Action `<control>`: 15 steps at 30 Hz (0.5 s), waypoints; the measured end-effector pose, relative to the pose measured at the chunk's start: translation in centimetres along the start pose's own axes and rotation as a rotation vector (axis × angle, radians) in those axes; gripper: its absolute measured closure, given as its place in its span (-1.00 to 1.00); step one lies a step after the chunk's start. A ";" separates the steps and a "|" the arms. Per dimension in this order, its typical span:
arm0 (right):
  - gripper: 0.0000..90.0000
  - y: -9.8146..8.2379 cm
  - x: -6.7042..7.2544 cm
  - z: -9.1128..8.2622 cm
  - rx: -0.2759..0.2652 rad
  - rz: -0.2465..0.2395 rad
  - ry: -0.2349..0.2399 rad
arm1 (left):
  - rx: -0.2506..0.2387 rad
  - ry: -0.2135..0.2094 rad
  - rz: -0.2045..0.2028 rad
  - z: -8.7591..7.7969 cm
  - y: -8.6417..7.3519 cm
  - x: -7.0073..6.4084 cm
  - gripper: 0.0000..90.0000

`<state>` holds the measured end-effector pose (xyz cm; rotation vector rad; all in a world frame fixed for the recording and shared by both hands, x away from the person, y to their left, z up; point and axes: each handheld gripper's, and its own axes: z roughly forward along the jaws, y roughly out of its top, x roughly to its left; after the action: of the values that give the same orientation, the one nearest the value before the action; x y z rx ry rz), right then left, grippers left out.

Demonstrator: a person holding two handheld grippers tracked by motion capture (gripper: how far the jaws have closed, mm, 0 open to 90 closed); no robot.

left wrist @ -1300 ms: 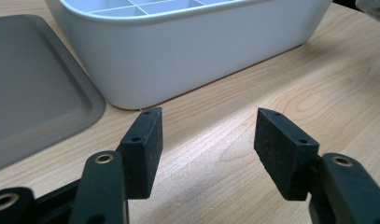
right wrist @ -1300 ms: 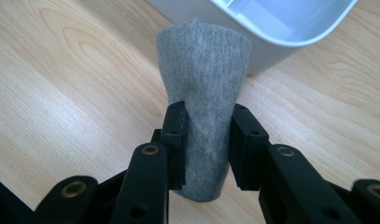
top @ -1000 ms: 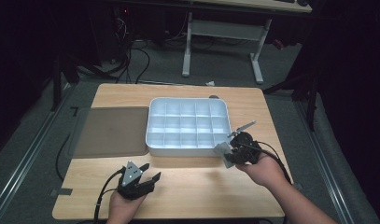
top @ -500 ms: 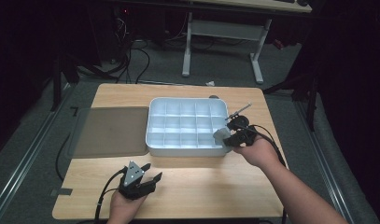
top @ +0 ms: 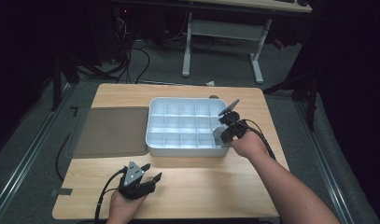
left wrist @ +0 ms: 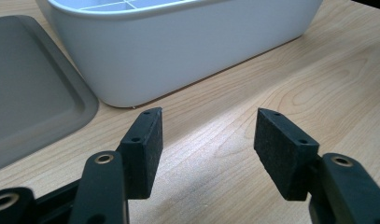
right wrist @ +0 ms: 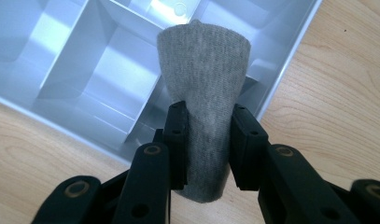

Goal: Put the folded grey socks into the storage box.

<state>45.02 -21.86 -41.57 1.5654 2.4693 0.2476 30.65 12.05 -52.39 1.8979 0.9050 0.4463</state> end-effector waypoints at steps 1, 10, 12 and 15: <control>0.59 0.1 0.0 0.2 0.010 0.000 0.000 | -0.002 -0.001 -0.003 0.0 0.0 0.0 -0.05; 0.63 0.8 0.4 1.6 0.068 -0.034 -0.025 | 0.000 -0.002 -0.003 0.0 0.0 0.1 -0.06; 0.63 0.9 0.5 2.1 0.090 -0.035 -0.028 | -0.001 -0.002 -0.004 0.0 0.0 0.1 -0.06; 0.63 1.0 0.6 2.4 0.096 -0.048 -0.026 | -0.001 -0.002 -0.005 0.0 0.0 0.1 -0.06</control>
<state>46.29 -20.87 -43.71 1.5326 2.5299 0.1014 30.72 12.15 -52.41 1.8947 0.9075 0.4419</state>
